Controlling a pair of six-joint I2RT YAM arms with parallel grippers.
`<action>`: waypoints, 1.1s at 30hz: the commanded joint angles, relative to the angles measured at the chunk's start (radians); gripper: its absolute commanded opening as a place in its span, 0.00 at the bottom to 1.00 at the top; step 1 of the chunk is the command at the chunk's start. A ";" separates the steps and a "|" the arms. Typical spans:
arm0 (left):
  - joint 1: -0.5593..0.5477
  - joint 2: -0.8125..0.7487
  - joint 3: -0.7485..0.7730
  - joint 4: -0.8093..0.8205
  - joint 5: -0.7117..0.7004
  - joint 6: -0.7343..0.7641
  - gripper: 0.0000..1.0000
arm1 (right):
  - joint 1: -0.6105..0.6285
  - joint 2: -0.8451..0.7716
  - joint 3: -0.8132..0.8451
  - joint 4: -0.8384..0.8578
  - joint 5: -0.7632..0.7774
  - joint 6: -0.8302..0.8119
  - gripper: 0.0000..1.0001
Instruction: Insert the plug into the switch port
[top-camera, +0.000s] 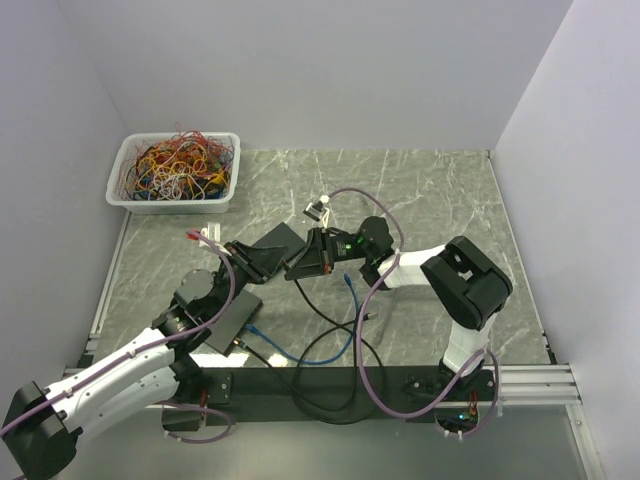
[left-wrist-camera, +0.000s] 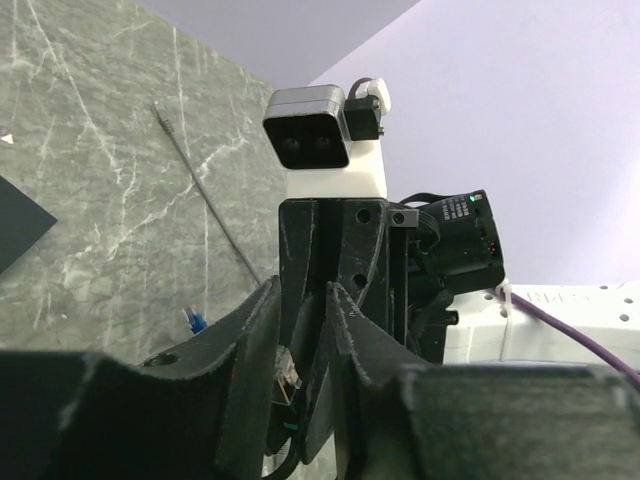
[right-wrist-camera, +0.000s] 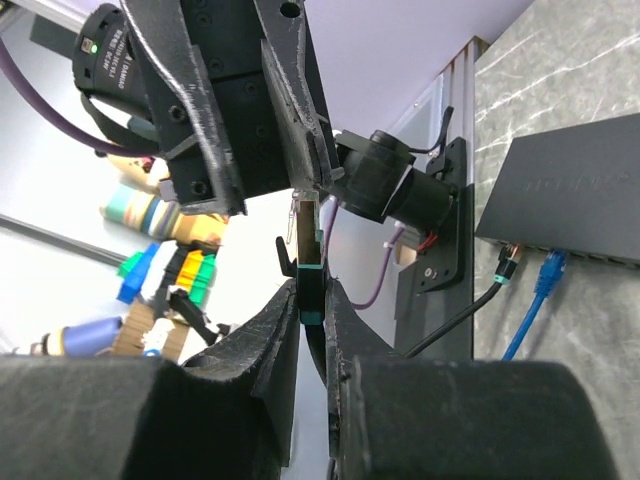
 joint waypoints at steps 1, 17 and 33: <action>-0.004 -0.012 -0.006 0.035 0.014 0.000 0.29 | -0.011 0.012 0.043 0.240 -0.002 0.070 0.00; -0.004 -0.008 -0.007 -0.020 -0.033 -0.008 0.36 | -0.016 0.050 0.064 0.399 -0.001 0.202 0.00; -0.004 0.009 0.002 -0.028 -0.032 0.003 0.11 | -0.025 0.068 0.075 0.416 0.025 0.208 0.00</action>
